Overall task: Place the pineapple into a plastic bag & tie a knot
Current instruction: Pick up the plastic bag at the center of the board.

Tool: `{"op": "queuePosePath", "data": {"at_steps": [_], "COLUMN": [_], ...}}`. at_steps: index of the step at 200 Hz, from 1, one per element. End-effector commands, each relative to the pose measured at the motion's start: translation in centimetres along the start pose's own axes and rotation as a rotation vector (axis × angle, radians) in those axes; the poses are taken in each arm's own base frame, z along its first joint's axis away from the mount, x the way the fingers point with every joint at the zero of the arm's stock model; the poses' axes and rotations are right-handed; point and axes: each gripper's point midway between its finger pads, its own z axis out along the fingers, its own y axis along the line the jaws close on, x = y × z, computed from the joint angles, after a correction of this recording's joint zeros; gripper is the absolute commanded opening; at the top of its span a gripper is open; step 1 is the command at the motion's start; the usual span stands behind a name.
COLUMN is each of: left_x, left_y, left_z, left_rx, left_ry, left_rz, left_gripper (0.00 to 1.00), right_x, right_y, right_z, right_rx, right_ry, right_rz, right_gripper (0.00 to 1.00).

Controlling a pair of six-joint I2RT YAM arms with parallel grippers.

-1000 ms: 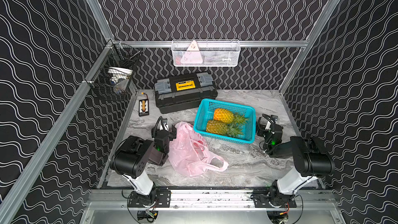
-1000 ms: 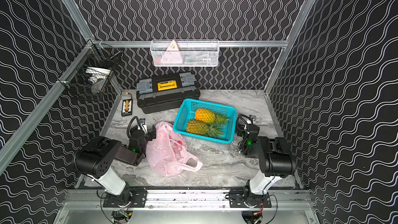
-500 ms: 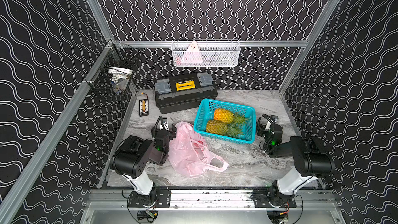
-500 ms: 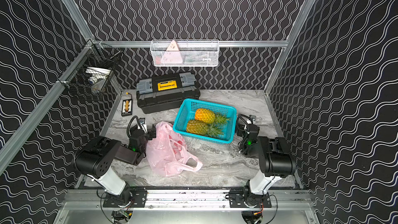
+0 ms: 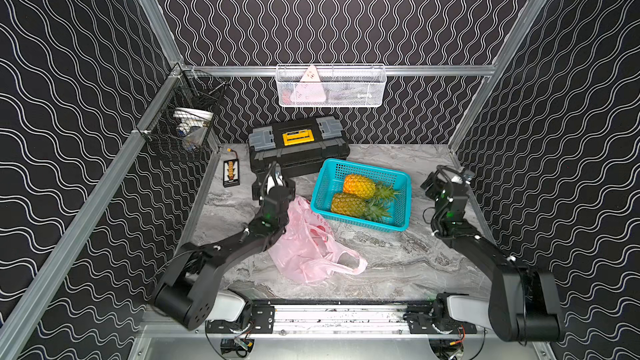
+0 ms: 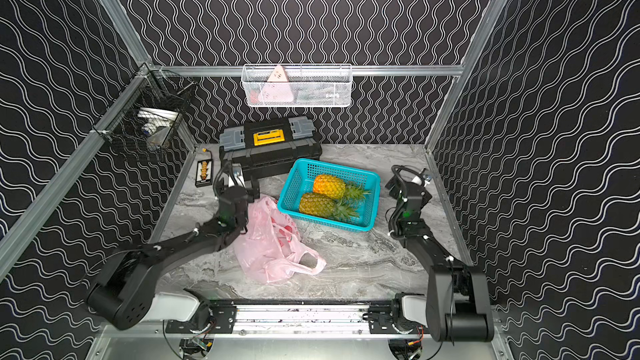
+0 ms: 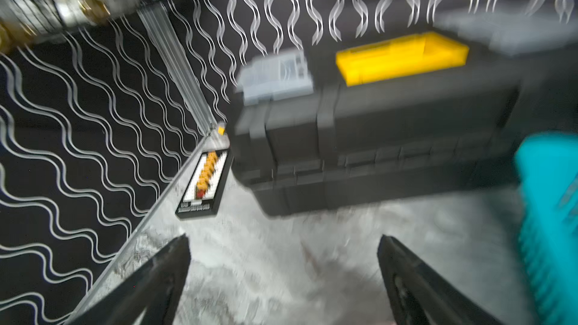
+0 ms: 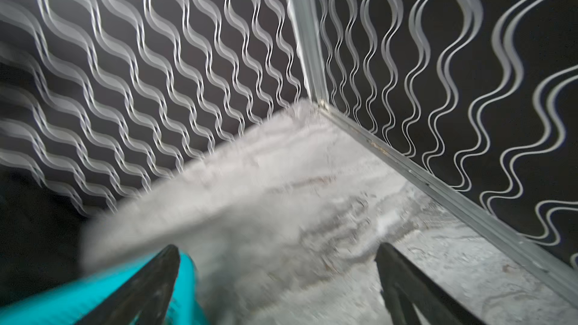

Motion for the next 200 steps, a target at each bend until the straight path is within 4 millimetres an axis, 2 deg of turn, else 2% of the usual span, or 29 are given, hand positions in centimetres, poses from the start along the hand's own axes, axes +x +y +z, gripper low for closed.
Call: {"op": "queuePosePath", "data": {"at_steps": [1,10,14,16,32,42,54,63,65,69,92,111,120,136,155,161,166,187,200], "left_x": [4.5,4.8,5.1,5.1,8.4,10.3,11.9,12.8,13.0,13.4,14.9,16.2,17.1,18.5,19.3,19.4,19.5,19.1,18.4], "left_y": [-1.6,-3.9,-4.6,-4.8,-6.4,-7.2,-7.9,-7.7,-7.6,-7.6,-7.4,-8.1,-8.6,-9.3,-9.5,-9.6,-9.6,-9.5,-8.9], "left_z": [-3.5,-5.5,-6.5,-7.0,-10.8,-12.7,-14.1,-14.2,-14.2,-14.1,-13.5,-13.3,-13.2,-13.0,-12.5,-12.4,-12.3,-12.5,-12.8], "left_rx": [0.177,0.334,0.378,0.393,0.482,0.496,0.491,0.444,0.435,0.422,0.372,0.382,0.385,0.388,0.375,0.378,0.38,0.39,0.391], "left_ry": [0.402,0.52,0.576,0.599,0.826,0.908,0.93,0.93,0.932,0.938,0.969,0.992,1.009,1.035,1.028,1.02,1.016,0.999,0.985], "left_rz": [0.007,0.006,0.006,0.003,-0.01,0.011,0.073,0.106,0.11,0.116,0.134,0.109,0.099,0.083,0.071,0.063,0.061,0.056,0.061], "left_gripper": [0.81,0.65,0.62,0.61,0.59,0.57,0.61,0.64,0.65,0.66,0.69,0.71,0.71,0.71,0.68,0.63,0.54,0.01,0.0], "right_x": [6.4,7.6,8.0,8.2,10.2,10.9,11.4,12.5,11.9,12.0,13.6,14.6,15.5,16.1,16.7,17.0,17.4,19.2,20.6], "right_y": [2.2,4.5,5.6,6.2,9.6,11.4,13.1,14.2,15.0,15.7,17.5,17.6,18.2,18.3,18.4,18.4,18.5,18.3,18.2], "right_z": [-1.8,-2.9,-3.6,-3.9,-6.6,-8.2,-9.7,-10.8,-10.9,-11.2,-12.1,-11.7,-12.2,-11.8,-11.1,-10.9,-10.8,-10.4,-10.4], "right_rx": [-0.09,-0.175,-0.221,-0.243,-0.357,-0.384,-0.383,-0.404,-0.419,-0.435,-0.472,-0.441,-0.454,-0.445,-0.429,-0.429,-0.43,-0.424,-0.444], "right_ry": [0.446,0.603,0.665,0.696,0.859,0.877,0.846,0.854,0.84,0.841,0.878,0.878,0.888,0.893,0.895,0.901,0.91,0.969,0.994], "right_rz": [0.112,0.126,0.125,0.124,0.062,-0.048,-0.186,-0.258,-0.261,-0.276,-0.34,-0.405,-0.435,-0.454,-0.479,-0.486,-0.492,-0.532,-0.564], "right_gripper": [0.75,0.69,0.67,0.66,0.66,0.7,0.75,0.77,0.77,0.77,0.81,0.84,0.84,0.85,0.86,0.87,0.88,0.89,0.92]}}
